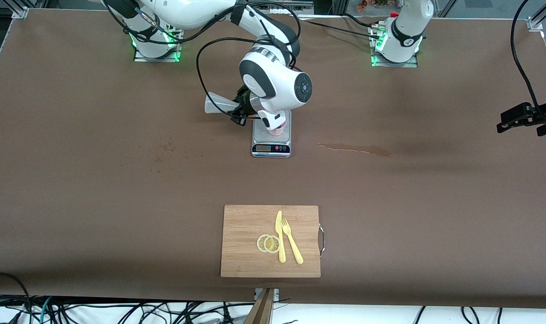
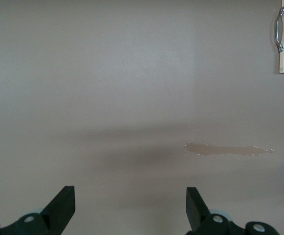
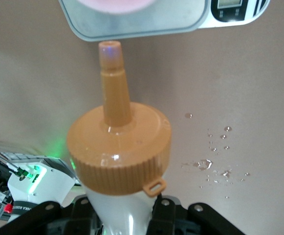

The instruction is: Add sauce to pink cup with both arms

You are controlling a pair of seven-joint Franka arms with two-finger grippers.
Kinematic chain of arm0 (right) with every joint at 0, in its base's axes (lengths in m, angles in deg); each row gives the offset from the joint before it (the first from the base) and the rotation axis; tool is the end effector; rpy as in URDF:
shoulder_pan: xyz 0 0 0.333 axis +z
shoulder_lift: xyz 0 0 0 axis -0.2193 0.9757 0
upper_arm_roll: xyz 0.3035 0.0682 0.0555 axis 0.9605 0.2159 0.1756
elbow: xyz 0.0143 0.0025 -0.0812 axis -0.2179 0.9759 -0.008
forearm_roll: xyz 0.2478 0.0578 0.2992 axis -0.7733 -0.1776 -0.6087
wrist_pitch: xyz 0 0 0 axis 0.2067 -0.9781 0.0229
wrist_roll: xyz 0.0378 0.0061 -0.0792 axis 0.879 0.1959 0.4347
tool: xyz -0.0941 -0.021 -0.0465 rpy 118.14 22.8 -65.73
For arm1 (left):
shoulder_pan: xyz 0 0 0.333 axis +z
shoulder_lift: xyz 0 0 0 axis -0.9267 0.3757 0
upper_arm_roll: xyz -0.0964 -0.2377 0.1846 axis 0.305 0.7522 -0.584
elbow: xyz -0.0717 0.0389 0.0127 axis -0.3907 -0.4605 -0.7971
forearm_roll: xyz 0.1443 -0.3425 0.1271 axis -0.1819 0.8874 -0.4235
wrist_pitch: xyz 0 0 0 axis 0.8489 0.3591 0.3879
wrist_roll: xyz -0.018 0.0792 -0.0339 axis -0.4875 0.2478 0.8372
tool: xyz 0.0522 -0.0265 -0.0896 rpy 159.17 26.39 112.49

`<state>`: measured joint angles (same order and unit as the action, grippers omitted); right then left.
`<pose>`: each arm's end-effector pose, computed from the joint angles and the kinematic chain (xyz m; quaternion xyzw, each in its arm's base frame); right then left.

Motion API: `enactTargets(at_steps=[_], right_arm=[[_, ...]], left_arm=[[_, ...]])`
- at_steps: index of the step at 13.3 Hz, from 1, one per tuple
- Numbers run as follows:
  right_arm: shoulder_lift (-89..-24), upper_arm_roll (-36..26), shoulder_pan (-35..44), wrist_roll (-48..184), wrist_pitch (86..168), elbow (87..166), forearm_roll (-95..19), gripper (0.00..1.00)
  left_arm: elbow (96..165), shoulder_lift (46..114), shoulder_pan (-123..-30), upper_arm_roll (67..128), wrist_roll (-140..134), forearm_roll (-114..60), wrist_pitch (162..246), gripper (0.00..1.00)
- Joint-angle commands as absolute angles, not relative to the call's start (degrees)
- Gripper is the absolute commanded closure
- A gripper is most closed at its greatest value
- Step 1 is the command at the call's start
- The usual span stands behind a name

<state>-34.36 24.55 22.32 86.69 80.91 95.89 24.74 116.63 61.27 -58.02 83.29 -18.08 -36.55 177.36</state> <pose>0.4437 0.4928 0.3025 0.7020 0.6156 -0.3149 0.1705 0.5874 0.0620 0.5885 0.9994 -0.0243 -0.0246 0.0052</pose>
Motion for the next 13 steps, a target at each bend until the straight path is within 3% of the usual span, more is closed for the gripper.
enactTargets(at_steps=[1, 13], right_arm=[[-31.12, 24.02, 25.12, 87.05, 75.81, 89.98, 27.83, 1.00], [-29.26, 21.38, 29.34, 87.14, 74.04, 88.29, 28.54, 1.00]], left_arm=[[115.12, 61.82, -57.47, 83.50, -19.14, -35.57, 176.66, 0.00], [115.12, 63.40, -56.68, 83.50, -19.14, -35.04, 177.10, 0.00]])
